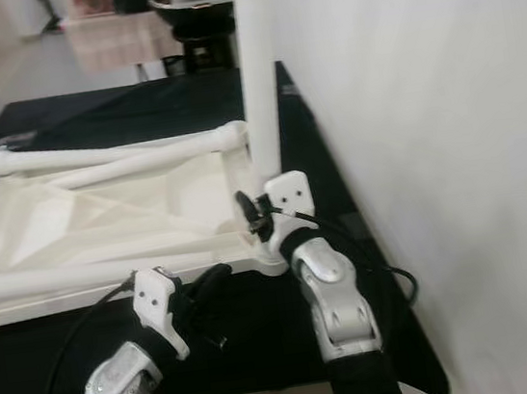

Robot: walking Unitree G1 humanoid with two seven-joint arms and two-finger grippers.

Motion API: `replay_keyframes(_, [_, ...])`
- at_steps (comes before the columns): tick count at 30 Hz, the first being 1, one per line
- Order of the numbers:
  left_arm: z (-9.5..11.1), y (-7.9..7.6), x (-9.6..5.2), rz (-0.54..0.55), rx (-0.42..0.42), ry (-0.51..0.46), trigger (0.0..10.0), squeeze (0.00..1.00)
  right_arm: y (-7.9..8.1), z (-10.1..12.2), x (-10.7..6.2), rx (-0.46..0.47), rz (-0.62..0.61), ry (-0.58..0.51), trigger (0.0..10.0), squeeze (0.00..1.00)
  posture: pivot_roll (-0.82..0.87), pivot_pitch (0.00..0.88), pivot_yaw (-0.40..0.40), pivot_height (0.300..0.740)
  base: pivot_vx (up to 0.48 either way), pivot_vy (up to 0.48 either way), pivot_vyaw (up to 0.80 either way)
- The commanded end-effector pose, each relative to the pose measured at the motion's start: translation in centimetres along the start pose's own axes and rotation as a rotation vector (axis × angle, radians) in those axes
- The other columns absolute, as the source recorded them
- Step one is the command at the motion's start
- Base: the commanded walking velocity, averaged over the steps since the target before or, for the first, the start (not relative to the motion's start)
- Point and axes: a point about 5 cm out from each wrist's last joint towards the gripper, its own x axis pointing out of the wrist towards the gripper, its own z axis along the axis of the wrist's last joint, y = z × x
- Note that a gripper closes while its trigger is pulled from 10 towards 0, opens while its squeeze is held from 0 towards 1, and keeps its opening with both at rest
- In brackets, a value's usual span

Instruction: Building children table

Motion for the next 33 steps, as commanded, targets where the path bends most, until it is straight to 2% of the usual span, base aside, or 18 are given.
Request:
replay_keyframes(1, [-0.3, 0.0, -0.1, -0.002, -0.005, 0.018, 10.0, 0.0, 0.2, -4.5, -0.6, 0.039, -0.001, 0.213, 7.7, 0.0, 0.04, 0.084, -0.018, 0.74, 0.0, 0.0, 0.0])
replay_keyframes(2, [-0.3, 0.1, -0.1, 0.0, -0.005, 0.017, 10.0, 0.0, 1.2, -3.4, -0.5, 0.08, 0.099, 0.185, 10.0, 1.0, 0.04, 0.079, -0.016, 0.74, 0.0, 0.0, 0.0])
replay_keyframes(3, [-0.3, 0.1, -0.1, 0.0, -0.005, 0.017, 10.0, 0.0, 1.2, -3.4, -0.5, 0.08, 0.099, 0.185, 10.0, 1.0, 0.04, 0.079, -0.016, 0.74, 0.0, 0.0, 0.0])
replay_keyframes(5, [-0.3, 0.1, -0.1, -0.003, -0.009, 0.018, 10.0, 0.0, 2.1, -1.7, -0.5, 0.092, 0.235, 0.13, 10.0, 1.0, 0.04, 0.077, -0.012, 0.74, 0.0, 0.0, 0.0])
replay_keyframes(7, [-0.3, 0.1, -0.1, -0.003, -0.009, 0.018, 10.0, 0.0, 2.1, -1.7, -0.5, 0.092, 0.235, 0.13, 10.0, 1.0, 0.04, 0.077, -0.012, 0.74, 0.0, 0.0, 0.0])
replay_keyframes(10, [-0.3, 0.1, 0.0, -0.007, -0.012, 0.019, 10.0, 0.0, 2.3, 0.4, -0.4, 0.076, 0.356, 0.05, 10.0, 1.0, 0.04, 0.077, -0.012, 0.74, 0.0, 0.0, 0.0])
replay_keyframes(11, [-0.4, 0.1, 0.0, -0.007, -0.013, 0.019, 10.0, 0.0, 2.3, 0.8, -0.4, 0.072, 0.393, 0.036, 10.0, 0.71, 0.04, 0.074, -0.011, 0.74, 0.0, 0.0, 0.0])
replay_keyframes(12, [-0.4, 0.0, 0.0, -0.007, -0.014, 0.019, 10.0, 0.0, 1.9, 1.3, -0.4, 0.054, 0.47, 0.013, 10.0, 0.0, 0.04, 0.072, -0.019, 0.74, 0.0, 0.0, 0.0])
replay_keyframes(13, [-0.4, 0.0, 0.0, -0.007, -0.014, 0.019, 10.0, 0.0, 1.9, 1.3, -0.4, 0.054, 0.47, 0.013, 10.0, 0.0, 0.04, 0.072, -0.019, 0.74, 0.0, 0.0, 0.0])
replay_keyframes(16, [-0.4, -0.1, 0.2, -0.005, -0.013, 0.016, 10.0, 0.0, 0.0, 2.0, 0.3, -0.004, 0.618, -0.009, 10.0, 0.0, 0.05, 0.071, -0.03, 0.74, 0.0, 0.0, 0.0])
replay_keyframes(20, [-0.5, -0.2, 0.3, -0.003, -0.01, 0.016, 10.0, 0.0, -0.9, 1.9, 0.7, -0.007, 0.663, 0.018, 10.0, 0.0, 0.06, 0.068, -0.033, 0.74, 0.0, 0.0, 0.0])
replay_keyframes(21, [-0.5, -0.2, 0.3, 0.0, -0.005, 0.016, 10.0, 0.0, -1.3, 1.9, 0.9, -0.015, 0.68, 0.026, 7.6, 0.0, 0.06, 0.065, -0.034, 0.74, 0.0, 0.0, 0.0])
replay_keyframes(22, [-0.5, -0.3, 0.2, 0.009, 0.014, 0.019, 10.0, 0.0, -1.9, 1.9, 1.2, -0.015, 0.681, 0.038, 1.3, 0.0, 0.06, 0.061, -0.033, 0.74, 0.0, 0.0, 0.0])
replay_keyframes(23, [-0.5, -0.3, 0.2, 0.009, 0.014, 0.019, 10.0, 0.0, -1.9, 1.9, 1.2, -0.015, 0.681, 0.038, 1.3, 0.0, 0.06, 0.061, -0.033, 0.74, 0.0, 0.0, 0.0])
replay_keyframes(24, [-0.5, -0.4, 0.1, 0.019, 0.039, 0.023, 10.0, 0.0, -2.5, 2.0, 1.4, -0.016, 0.677, 0.048, 0.0, 0.0, 0.06, 0.06, -0.032, 0.74, 0.0, 0.0, 0.0])
replay_keyframes(26, [-0.5, -0.7, -0.1, 0.034, 0.088, 0.034, 10.0, 0.0, -4.0, 2.1, 1.7, -0.015, 0.627, 0.062, 0.0, 0.0, 0.07, 0.055, -0.033, 0.74, 0.0, 0.0, 0.0])
replay_keyframes(29, [-0.5, -0.7, -0.2, 0.046, 0.103, 0.038, 10.0, 0.0, -4.6, 2.2, 1.7, -0.017, 0.601, 0.064, 0.0, 0.0, 0.07, 0.052, -0.035, 0.74, 0.0, 0.0, 0.0])
replay_keyframes(33, [-0.4, -0.3, -1.0, 0.135, 0.145, 0.062, 10.0, 0.0, -6.8, 2.1, 0.9, 0.0, 0.502, 0.063, 0.0, 0.0, 0.06, 0.051, -0.025, 0.74, 0.0, 0.0, 0.0])
